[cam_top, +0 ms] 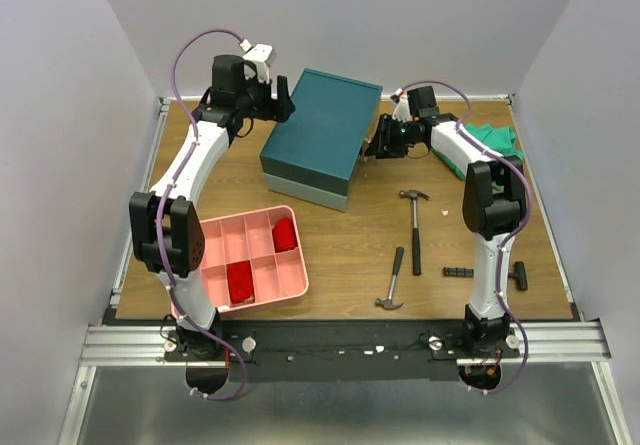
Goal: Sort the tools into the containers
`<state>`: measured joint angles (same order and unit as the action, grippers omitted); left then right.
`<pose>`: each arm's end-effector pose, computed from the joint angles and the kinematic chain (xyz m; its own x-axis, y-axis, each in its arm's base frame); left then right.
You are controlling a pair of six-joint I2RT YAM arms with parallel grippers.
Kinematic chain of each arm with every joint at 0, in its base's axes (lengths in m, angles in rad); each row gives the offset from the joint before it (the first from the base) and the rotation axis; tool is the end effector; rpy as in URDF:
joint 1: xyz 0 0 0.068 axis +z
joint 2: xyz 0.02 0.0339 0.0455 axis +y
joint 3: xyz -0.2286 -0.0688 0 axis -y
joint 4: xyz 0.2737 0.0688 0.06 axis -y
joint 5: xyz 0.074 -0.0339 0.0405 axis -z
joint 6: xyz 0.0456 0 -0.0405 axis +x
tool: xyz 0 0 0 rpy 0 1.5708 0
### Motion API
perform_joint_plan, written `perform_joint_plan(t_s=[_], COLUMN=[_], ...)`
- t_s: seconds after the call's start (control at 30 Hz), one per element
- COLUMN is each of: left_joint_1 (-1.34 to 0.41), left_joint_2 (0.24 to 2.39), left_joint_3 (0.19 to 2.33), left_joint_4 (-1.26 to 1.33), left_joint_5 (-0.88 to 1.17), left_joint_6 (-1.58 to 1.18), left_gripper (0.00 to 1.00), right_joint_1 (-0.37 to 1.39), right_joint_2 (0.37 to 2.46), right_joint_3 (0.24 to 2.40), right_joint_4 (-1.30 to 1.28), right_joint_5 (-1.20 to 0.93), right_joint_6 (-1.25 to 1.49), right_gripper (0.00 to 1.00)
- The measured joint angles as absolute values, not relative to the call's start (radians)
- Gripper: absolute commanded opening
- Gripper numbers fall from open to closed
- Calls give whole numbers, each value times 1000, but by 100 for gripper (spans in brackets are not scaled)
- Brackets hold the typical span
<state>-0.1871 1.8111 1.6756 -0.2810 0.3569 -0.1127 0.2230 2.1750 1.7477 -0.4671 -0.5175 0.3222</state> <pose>0.4495 -0.1013 0.3108 -0.4499 -0.0221 -0.8928 0.4404 0.8642 -0.2433 0.4777 0.1315 0.1542 -0.8779 0.0831 -0.4716 -0.2280 0.7936 0.5642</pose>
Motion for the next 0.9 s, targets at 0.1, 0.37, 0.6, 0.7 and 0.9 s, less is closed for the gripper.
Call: perform_joint_plan(t_s=[0.1,0.37,0.6,0.7,0.9], left_joint_1=[-197,-207,-214,-214,-214], left_joint_2=[1811,1811,1809,1806,1787], left_joint_3=[1667,1639,1633,1627,1612], left_joint_4=[-294,-322,-325,-324,-317], left_joint_5=[357,357,356,356,356], left_joint_6=[-112,-113,-118,-125,-142], left_gripper=[86,86,86,86,86], right_joint_1=[226,257,282,284,264], right_joint_2=[2205,2240,2203,2172,2103], right_joint_3=[1773,1808,1785,1736,1654], right_joint_4=[-466,-489,-498,-474,-487], right_joint_5=[-505,-379,-222,-187,-134], right_joint_6=[330,315,303,297,278], right_gripper=[52,52,54,54,54])
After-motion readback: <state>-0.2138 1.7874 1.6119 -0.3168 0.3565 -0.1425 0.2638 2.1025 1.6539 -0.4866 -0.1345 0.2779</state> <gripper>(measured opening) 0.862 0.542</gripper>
